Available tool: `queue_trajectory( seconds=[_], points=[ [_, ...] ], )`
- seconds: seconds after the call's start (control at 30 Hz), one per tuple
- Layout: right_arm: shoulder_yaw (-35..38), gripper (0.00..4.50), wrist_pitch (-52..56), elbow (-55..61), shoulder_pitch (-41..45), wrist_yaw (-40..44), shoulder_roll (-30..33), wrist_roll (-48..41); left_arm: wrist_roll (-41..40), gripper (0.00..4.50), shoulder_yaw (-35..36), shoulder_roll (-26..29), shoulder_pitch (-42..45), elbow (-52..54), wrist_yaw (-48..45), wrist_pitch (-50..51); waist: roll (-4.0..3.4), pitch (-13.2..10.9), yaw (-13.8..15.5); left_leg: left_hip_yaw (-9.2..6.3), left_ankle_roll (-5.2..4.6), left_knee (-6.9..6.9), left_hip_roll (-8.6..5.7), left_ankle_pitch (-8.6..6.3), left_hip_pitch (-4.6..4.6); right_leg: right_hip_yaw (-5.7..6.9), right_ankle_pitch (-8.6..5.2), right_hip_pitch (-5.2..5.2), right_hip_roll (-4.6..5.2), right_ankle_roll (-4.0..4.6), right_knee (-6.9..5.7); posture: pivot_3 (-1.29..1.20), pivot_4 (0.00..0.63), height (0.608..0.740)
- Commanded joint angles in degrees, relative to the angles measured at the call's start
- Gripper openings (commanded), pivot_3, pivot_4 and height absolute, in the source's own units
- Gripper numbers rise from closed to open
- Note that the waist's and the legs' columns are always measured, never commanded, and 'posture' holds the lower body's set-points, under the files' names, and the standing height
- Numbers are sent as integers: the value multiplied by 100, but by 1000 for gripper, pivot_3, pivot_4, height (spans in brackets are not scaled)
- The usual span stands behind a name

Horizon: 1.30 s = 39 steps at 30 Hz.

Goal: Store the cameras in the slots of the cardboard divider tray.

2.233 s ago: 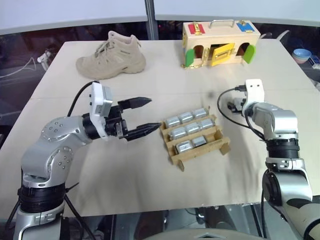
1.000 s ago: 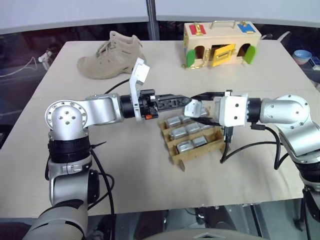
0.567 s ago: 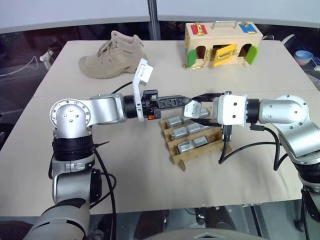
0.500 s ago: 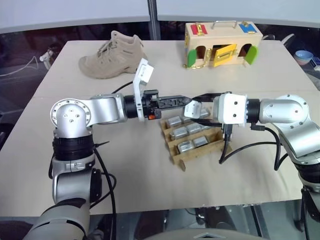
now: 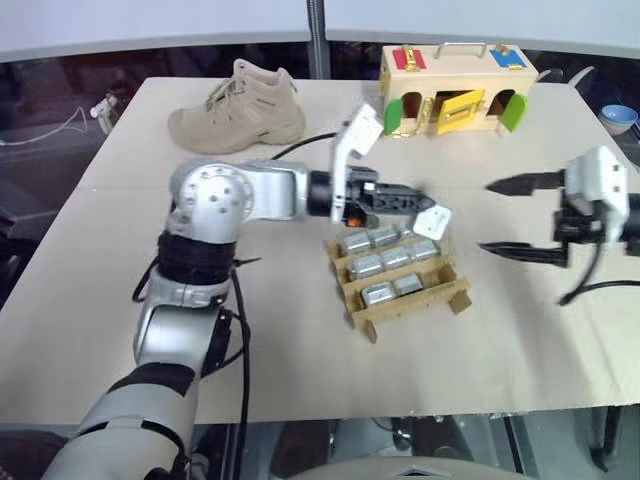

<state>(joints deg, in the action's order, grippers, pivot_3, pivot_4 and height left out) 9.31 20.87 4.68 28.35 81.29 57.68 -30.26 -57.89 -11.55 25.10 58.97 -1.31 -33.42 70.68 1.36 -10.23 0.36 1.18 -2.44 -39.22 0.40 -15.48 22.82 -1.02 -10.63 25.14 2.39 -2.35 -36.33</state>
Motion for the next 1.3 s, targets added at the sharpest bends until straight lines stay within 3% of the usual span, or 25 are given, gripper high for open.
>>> queue_trajectory(
  seconds=[0.03, 0.37, 0.87, 1.13, 1.3],
  points=[
    [34, 4427, -231, -389, 347, 721, 165, -217, 867, 661, -614, -114, 331, -133, -598, -540, 0, 0, -53, 0, 0, 1, 0, 0, 0, -2, 0, 0, -3, 0, 0, 0, 150, 740],
    [-157, 4427, -521, -546, 494, 1008, 167, -216, 2214, 661, -1728, -729, 1052, -800, -1236, -391, -3, -4, -86, -7, -2, 0, 2, -2, 8, -6, -4, 4, -5, -8, 4, 0, 150, 740],
    [13, 4427, -497, -175, 52, 751, 151, -299, 3266, 661, -2481, -491, 871, -648, -2078, -627, -6, -5, -92, -8, -5, -1, 3, -3, 7, -10, -5, 7, -5, -9, -1, 0, 150, 740],
    [50, 4427, -483, -71, -74, 674, 157, -295, 3756, 661, -2708, -660, 876, -821, -2228, -863, -6, -4, -100, -6, -5, -2, 4, -3, 1, -12, -5, 6, -6, -9, -9, 0, 150, 740],
    [112, 4500, -457, 4, -183, 631, 168, -321, 3685, 2936, -2280, -787, 1065, -507, -2212, -520, -5, -5, -94, -7, -5, -8, 3, -3, 5, -11, -5, 6, -6, -10, -11, 0, 150, 740]
  ],
)
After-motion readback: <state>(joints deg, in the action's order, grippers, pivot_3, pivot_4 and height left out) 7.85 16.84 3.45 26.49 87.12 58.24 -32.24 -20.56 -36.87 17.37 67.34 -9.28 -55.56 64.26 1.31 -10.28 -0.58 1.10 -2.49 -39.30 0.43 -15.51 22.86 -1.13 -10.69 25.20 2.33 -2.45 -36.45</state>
